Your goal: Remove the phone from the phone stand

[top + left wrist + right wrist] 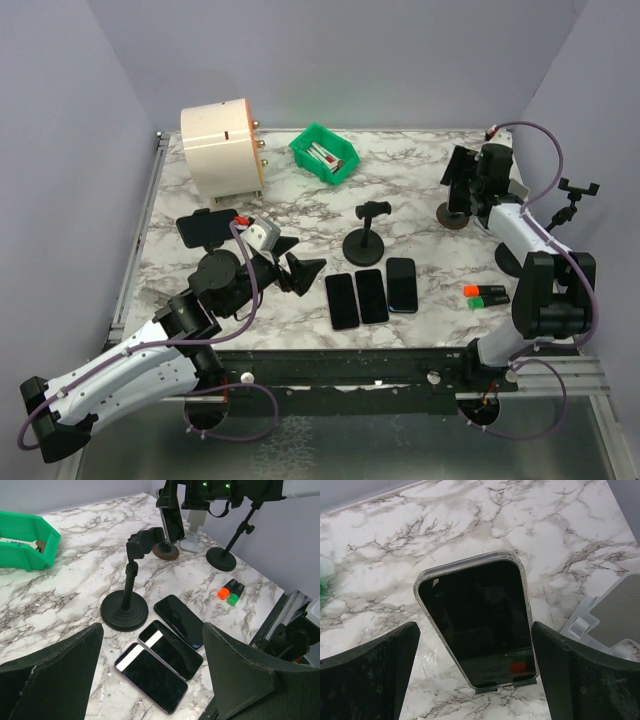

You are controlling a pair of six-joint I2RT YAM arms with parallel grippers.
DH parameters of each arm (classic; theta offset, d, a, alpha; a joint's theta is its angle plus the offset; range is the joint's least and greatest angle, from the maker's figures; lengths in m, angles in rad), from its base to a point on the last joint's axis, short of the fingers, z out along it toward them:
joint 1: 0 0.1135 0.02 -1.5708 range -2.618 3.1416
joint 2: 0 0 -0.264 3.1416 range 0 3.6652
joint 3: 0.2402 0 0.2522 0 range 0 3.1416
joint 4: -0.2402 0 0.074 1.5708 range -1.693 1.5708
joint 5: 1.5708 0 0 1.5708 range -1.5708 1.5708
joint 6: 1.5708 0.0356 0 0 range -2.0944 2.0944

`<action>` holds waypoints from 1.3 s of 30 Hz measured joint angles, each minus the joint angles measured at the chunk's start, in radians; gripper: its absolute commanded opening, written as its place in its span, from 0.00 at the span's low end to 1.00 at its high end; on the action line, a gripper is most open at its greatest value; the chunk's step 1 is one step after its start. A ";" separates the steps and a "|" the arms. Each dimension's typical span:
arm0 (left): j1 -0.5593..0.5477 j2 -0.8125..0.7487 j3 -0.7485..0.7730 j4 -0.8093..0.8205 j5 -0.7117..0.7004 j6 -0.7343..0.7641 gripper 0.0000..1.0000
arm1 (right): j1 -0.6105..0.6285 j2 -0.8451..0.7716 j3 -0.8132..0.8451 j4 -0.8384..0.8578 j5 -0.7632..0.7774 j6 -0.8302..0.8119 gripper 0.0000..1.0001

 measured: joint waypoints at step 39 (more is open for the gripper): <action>0.002 -0.004 0.000 0.000 0.008 0.003 0.82 | -0.005 -0.066 -0.048 0.101 -0.092 -0.027 0.96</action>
